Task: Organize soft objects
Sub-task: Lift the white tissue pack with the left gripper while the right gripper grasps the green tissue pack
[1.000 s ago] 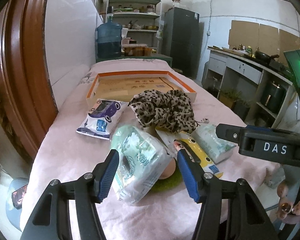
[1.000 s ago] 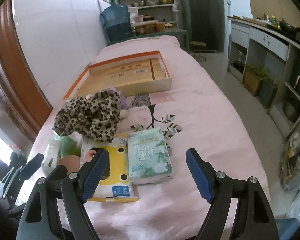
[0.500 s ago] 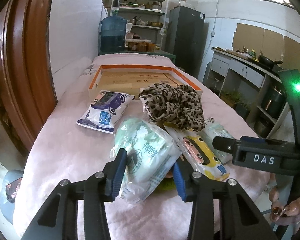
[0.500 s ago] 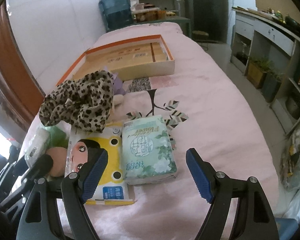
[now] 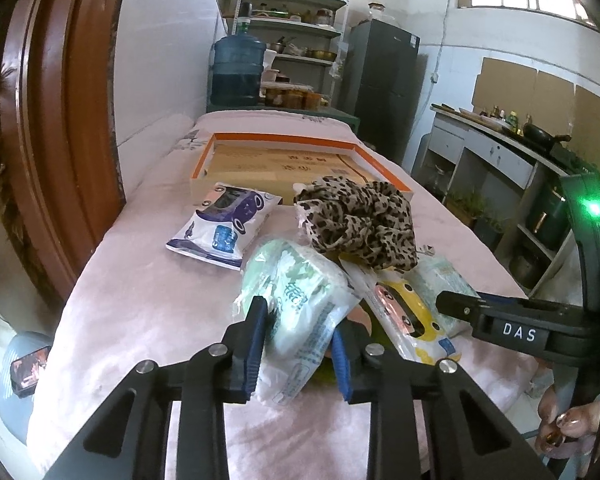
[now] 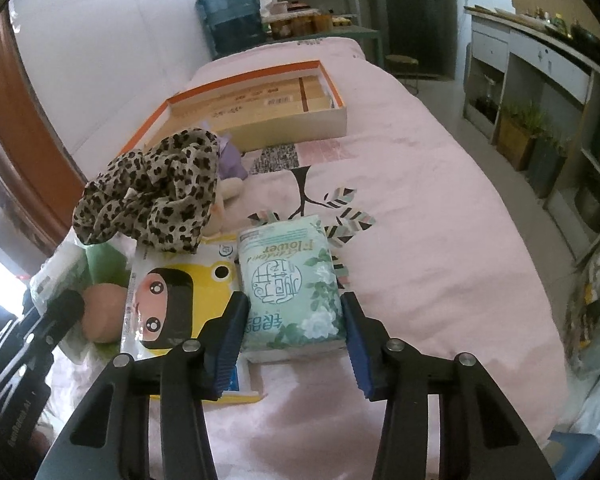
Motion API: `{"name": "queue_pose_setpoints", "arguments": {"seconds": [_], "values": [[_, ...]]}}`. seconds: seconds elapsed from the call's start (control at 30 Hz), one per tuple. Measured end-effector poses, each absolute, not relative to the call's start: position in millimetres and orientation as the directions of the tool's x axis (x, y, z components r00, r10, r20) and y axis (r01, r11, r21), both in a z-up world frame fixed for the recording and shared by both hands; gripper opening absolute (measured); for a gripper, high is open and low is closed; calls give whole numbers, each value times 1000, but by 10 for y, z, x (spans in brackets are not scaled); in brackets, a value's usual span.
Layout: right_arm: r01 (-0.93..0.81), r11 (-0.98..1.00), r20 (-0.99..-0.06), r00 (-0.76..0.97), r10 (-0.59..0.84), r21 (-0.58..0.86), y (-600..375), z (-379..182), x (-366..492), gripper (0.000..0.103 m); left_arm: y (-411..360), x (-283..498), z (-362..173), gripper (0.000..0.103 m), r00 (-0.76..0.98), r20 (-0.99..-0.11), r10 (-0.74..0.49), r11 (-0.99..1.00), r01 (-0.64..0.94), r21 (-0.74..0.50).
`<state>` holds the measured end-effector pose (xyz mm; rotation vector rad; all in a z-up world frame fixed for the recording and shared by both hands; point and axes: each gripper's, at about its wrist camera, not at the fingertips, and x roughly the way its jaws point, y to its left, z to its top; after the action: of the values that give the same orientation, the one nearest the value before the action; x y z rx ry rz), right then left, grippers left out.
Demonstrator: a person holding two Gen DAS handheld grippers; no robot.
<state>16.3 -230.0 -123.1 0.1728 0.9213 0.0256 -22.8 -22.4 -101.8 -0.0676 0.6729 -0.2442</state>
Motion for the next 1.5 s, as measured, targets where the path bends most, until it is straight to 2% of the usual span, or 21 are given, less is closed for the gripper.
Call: {"name": "queue_pose_setpoints", "arguments": {"seconds": [0.37, 0.83, 1.17, 1.5], "values": [[49, 988, -770, 633, 83, 148, -2326, -1122, 82, 47, -183, -242, -947, 21, 767, -592, -246, 969, 192, -154], [36, 990, -727, 682, 75, 136, -2346, -887, 10, 46, -164, -354, -709, 21, 812, -526, -252, 968, 210, -140], [-4, 993, -676, 732, 85, 121, -2289, -581, 31, 46, -126, -198, -490, 21, 802, -543, -250, 968, 185, -173], [-48, 994, -623, 775, 102, 103, -2209, -249, 175, 46, -205, 75, -293, 21, 806, -549, -223, 975, 180, -132]]}}
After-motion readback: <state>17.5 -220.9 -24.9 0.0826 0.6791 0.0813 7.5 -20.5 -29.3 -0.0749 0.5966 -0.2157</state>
